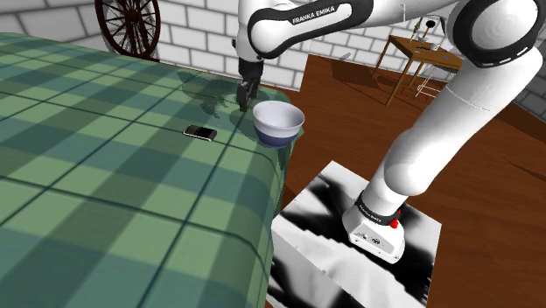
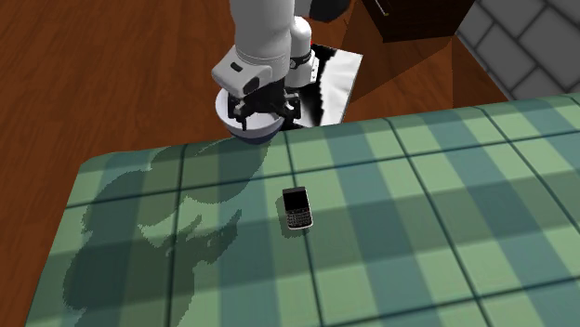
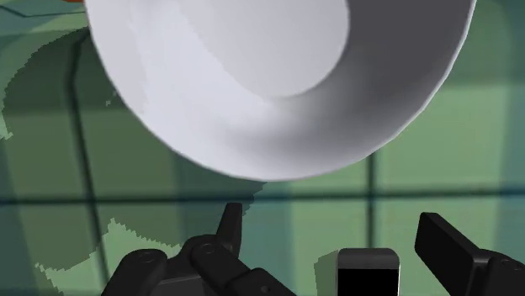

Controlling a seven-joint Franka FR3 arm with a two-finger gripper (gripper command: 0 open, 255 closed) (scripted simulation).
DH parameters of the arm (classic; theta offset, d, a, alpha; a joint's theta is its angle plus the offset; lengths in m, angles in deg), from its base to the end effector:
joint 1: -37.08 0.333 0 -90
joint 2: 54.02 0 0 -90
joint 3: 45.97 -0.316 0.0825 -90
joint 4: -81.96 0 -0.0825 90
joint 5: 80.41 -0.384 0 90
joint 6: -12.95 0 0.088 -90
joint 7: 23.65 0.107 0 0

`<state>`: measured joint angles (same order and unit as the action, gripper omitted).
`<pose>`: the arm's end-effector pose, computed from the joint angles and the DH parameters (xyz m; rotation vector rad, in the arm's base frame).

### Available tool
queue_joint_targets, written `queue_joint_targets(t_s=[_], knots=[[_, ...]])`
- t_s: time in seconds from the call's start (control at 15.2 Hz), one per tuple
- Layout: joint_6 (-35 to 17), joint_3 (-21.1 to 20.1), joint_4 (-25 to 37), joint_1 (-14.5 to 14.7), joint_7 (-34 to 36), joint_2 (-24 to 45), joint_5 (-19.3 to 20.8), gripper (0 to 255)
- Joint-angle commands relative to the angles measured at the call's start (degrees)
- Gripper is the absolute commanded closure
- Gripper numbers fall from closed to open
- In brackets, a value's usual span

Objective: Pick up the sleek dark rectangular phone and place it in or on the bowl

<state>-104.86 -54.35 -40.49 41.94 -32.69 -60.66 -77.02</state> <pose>0.5055 0.1173 0.4591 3.0068 0.6329 0.0552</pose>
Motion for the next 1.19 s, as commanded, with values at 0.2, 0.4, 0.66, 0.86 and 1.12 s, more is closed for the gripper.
queue_joint_targets(t_s=[0.2,0.4,0.66,0.86,1.12], knots=[[-3.27,-1.63,6.63,1.54,-1.39,9.87,1.35,0],[-4.46,-2.54,11.29,2.64,-2.07,15.79,2.48,0],[-5.29,-3.57,18.24,4.41,-2.99,23.72,4.20,0],[-6.00,-3.88,21.27,5.32,-3.36,27.54,5.10,0],[-8.46,-3.63,20.30,5.40,-3.04,29.07,5.61,0]])
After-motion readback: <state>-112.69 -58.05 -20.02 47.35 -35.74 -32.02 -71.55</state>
